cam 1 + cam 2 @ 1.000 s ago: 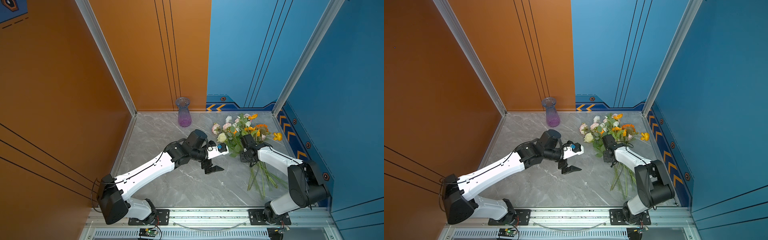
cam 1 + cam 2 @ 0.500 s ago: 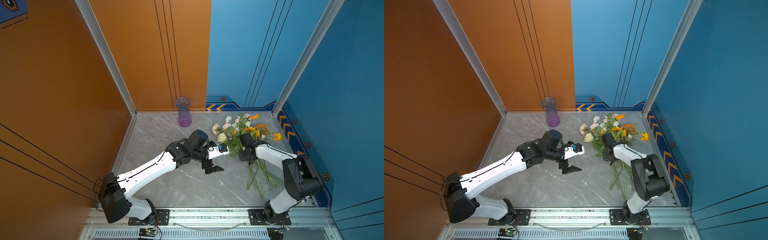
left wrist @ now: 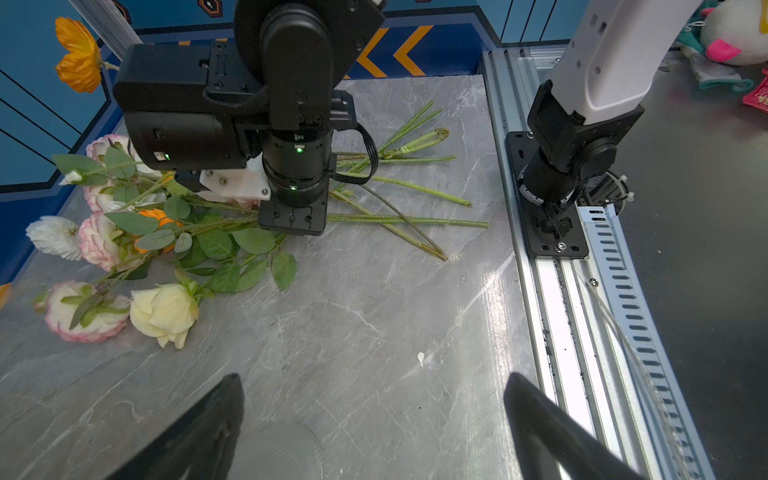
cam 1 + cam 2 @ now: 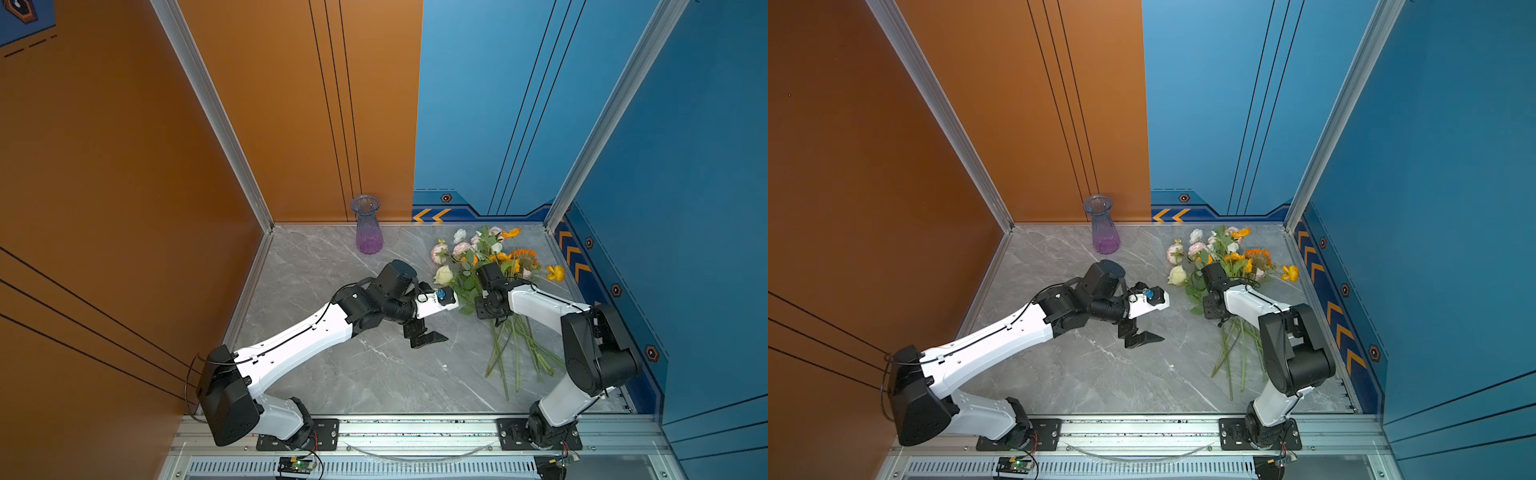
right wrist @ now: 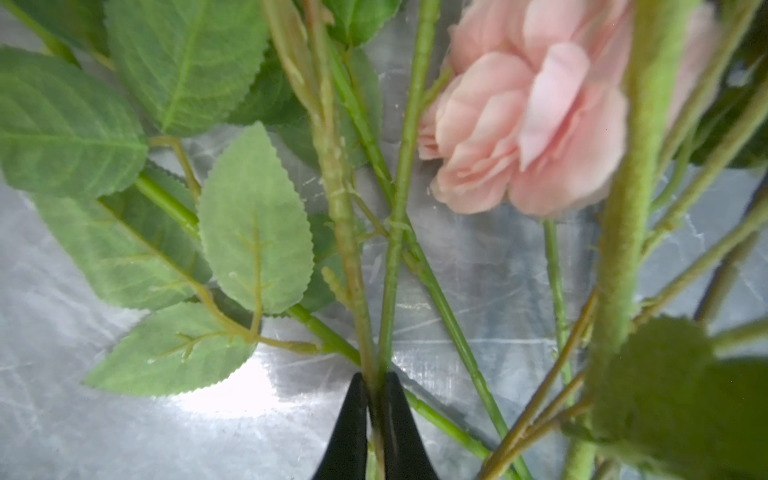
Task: Arrange the flowers into the vase
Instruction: 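Close the right gripper on a pink rose stem in the flower pile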
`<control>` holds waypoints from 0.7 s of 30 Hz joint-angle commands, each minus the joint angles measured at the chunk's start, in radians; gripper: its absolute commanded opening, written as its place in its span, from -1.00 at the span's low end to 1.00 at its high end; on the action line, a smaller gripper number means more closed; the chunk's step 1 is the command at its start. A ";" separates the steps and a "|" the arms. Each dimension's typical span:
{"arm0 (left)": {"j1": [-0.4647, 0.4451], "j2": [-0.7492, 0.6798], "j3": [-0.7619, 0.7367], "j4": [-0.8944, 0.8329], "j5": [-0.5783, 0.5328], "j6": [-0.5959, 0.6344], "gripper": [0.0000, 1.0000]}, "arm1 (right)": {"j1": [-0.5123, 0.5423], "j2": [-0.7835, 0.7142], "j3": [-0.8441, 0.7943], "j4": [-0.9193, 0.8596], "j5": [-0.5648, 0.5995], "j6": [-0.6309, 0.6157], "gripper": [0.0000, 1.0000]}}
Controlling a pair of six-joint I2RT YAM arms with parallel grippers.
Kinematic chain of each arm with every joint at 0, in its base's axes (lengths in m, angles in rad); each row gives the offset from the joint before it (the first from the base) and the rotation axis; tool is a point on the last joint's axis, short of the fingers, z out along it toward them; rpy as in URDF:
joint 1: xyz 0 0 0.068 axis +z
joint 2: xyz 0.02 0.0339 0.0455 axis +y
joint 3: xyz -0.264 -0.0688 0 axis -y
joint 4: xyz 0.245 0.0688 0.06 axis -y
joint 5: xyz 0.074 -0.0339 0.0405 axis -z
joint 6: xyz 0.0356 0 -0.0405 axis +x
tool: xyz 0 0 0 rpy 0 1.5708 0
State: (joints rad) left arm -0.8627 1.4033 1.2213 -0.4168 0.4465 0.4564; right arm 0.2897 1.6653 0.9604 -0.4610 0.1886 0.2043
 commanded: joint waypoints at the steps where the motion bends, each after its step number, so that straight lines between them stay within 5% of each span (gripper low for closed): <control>1: -0.010 0.011 0.022 -0.016 -0.010 0.014 0.96 | 0.006 -0.017 0.017 -0.026 0.034 -0.012 -0.82; 17: -0.018 0.017 0.019 -0.016 -0.009 0.017 0.96 | 0.017 -0.112 0.018 -0.101 0.066 -0.025 -0.80; 21: -0.018 0.017 0.019 -0.016 -0.010 0.017 0.96 | 0.017 -0.138 0.018 -0.105 0.063 -0.030 -1.00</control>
State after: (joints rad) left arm -0.8719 1.4158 1.2213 -0.4168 0.4446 0.4564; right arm 0.3031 1.5585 0.9604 -0.5282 0.2184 0.1818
